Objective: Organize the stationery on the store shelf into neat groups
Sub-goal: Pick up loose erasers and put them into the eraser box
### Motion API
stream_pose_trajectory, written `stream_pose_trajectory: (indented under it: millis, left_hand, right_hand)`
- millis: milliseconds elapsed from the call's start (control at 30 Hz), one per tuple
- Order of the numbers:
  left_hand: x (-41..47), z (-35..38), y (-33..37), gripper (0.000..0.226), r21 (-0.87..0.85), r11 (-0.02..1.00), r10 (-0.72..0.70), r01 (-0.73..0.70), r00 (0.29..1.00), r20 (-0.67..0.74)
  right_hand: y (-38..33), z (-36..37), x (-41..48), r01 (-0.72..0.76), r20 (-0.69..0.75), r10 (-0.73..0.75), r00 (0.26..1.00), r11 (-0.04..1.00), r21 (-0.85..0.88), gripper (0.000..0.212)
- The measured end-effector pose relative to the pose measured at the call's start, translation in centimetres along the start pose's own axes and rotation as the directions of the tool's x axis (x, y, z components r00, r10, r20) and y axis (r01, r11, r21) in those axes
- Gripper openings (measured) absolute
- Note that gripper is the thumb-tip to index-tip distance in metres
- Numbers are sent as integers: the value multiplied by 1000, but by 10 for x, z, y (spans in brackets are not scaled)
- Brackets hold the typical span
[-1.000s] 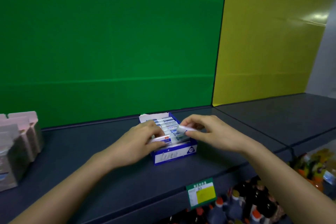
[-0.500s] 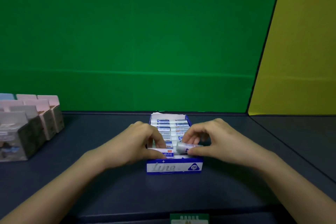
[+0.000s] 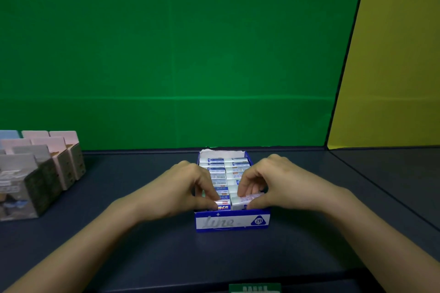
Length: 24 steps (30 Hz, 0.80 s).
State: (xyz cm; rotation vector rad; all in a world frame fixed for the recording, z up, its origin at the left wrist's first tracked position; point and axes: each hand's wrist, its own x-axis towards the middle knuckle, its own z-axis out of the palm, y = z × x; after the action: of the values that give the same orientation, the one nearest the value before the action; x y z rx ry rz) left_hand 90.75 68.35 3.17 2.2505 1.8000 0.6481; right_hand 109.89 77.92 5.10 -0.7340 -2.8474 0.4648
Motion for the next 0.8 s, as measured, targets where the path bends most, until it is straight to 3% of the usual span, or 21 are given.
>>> stream_pose_trajectory:
  millis: [167, 400, 500, 800]
  left_hand:
    - [0, 3, 0, 16, -46, 999, 4, -4, 1000, -1]
    - [-6, 5, -3, 14, -135, 991, -8, 4, 999, -32]
    - [-8, 4, -4, 15, -107, 994, 1, -6, 999, -44]
    - [-6, 6, -5, 15, -97, 995, 2, -8, 998, -65]
  right_hand:
    - [-1, -1, 5, -17, 63, 16, 998, 1000, 9, 16]
    - [6, -1, 3, 18, 42, -20, 999, 998, 65, 7]
    - [7, -2, 1, 20, 51, -27, 998, 991, 133, 16]
    - [10, -2, 10, -46, 181, 11, 984, 980, 192, 17]
